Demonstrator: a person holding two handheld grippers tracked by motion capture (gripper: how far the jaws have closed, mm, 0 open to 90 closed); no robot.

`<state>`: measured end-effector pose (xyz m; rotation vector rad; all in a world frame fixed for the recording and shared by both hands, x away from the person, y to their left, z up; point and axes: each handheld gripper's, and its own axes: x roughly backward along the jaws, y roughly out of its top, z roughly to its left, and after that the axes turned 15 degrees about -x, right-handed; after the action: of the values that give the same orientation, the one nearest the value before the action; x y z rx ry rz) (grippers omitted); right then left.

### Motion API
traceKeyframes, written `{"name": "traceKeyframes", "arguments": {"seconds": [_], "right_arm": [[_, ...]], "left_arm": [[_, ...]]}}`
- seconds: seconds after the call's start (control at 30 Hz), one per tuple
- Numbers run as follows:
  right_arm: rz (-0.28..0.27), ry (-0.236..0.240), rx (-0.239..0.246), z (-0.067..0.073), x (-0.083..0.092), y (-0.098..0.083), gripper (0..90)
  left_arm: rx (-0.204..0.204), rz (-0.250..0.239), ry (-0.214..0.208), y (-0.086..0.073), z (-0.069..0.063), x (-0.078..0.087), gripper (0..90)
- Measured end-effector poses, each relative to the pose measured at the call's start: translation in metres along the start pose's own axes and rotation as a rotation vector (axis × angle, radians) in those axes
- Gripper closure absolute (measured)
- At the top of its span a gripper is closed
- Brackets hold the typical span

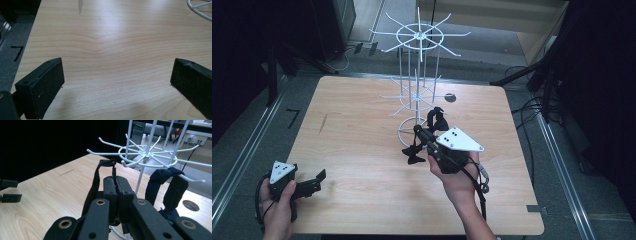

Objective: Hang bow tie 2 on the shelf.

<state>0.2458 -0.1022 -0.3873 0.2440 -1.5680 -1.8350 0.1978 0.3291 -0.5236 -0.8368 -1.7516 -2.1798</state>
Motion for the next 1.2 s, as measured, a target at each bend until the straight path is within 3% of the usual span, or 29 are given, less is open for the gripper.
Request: {"name": "traceKeyframes", "arguments": {"seconds": [1.2], "right_arm": [[0.014, -0.062, -0.018, -0.009, -0.018, 0.018, 88.5]], "left_arm": [[-0.009, 0.004, -0.005, 0.0, -0.001, 0.0, 0.0]]}}
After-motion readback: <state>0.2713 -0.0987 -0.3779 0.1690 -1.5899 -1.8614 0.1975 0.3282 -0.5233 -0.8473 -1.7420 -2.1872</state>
